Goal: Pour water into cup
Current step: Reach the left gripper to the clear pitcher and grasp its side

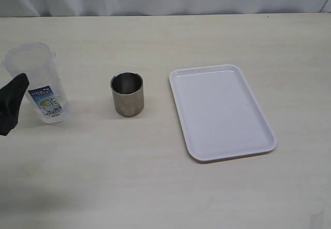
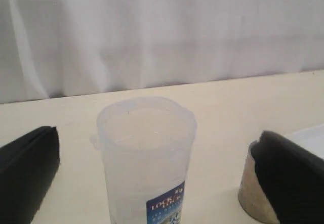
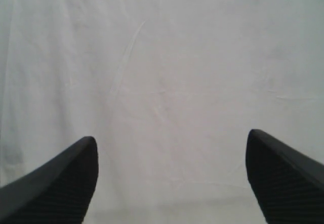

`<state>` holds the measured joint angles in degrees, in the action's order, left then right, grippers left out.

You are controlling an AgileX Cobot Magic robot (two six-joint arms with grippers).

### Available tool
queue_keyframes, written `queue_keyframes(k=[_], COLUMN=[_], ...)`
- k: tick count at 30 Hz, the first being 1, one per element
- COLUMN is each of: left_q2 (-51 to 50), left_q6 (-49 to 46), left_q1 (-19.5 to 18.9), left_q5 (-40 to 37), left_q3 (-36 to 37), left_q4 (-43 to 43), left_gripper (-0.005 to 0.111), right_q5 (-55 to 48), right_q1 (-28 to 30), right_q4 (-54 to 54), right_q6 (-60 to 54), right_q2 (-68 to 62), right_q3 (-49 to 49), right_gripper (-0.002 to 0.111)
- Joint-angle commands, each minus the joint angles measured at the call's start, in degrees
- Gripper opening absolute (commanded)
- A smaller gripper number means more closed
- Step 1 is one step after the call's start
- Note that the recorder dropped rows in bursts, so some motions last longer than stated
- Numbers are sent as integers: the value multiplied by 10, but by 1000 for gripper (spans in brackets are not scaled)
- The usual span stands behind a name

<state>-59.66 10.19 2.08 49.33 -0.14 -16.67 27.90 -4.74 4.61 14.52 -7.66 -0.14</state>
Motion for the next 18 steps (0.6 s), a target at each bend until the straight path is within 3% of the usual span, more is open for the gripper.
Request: queue_keyframes(k=[1,6,18], left_q2=[-67,-136,-278], left_q6=[-31,-51,-72], left_q1=[-1,-1,-1], left_q5=[56,127,133], left_q3=[1,1,-61], left_q4=[-7,-7,-26], left_gripper=[98,98,98], right_q5=[-1,-1,-1], right_q1=[-1,-1,-1], right_q4=[5,5,5], right_q6=[2,2,1], right_q2=[-2,-2,-2], right_q3=[1,1,1], right_gripper=[75,75,75])
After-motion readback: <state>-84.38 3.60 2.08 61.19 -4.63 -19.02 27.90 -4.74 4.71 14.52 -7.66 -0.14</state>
